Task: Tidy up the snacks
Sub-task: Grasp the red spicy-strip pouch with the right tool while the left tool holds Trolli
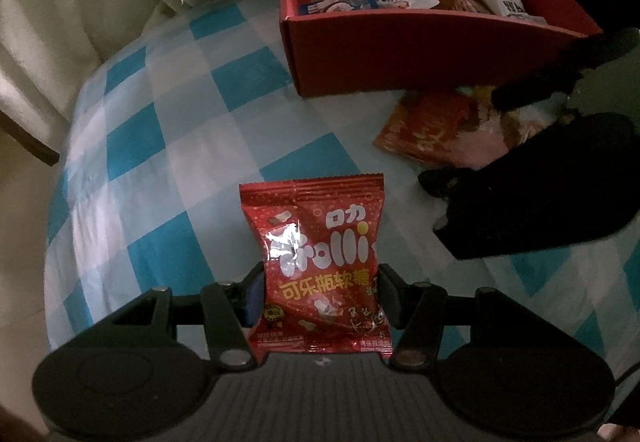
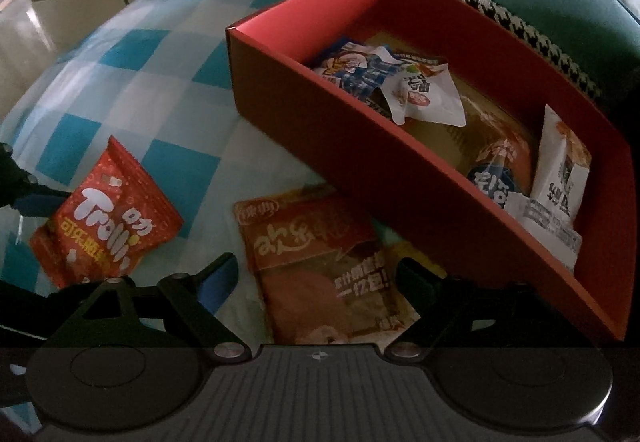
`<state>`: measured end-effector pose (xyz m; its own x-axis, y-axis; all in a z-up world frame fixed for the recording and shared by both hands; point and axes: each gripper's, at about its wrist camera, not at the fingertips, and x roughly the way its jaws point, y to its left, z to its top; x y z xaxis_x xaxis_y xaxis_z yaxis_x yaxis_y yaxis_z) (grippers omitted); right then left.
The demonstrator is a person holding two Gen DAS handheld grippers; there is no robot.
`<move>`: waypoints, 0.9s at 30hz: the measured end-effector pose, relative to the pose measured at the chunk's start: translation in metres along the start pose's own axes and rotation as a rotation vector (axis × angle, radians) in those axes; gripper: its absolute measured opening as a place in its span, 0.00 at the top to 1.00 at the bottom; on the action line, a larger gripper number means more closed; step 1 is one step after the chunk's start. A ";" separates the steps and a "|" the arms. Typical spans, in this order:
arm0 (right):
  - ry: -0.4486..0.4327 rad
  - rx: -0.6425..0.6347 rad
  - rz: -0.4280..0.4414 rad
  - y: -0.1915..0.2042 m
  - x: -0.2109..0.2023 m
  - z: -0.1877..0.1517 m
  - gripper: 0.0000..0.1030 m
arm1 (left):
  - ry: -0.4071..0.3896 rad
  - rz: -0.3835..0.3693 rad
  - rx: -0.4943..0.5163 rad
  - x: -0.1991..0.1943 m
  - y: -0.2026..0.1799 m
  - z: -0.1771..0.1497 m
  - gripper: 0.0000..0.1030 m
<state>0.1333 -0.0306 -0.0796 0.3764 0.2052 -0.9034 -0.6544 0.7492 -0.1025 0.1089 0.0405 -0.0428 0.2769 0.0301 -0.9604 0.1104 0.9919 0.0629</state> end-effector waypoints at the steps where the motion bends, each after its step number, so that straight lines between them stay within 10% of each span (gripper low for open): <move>1: 0.001 -0.003 0.002 0.001 -0.002 -0.002 0.17 | 0.001 0.002 0.003 0.000 0.000 -0.001 0.51; 20: 0.058 0.118 0.074 0.003 -0.037 -0.080 0.25 | 0.026 -0.041 0.066 -0.014 -0.022 -0.030 0.51; 27: 0.059 0.153 0.059 -0.003 -0.030 -0.078 0.13 | 0.021 -0.037 0.085 -0.011 -0.024 -0.029 0.50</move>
<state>0.0729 -0.0881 -0.0851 0.2982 0.2171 -0.9295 -0.5652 0.8249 0.0113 0.0756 0.0201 -0.0419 0.2509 -0.0031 -0.9680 0.2007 0.9784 0.0489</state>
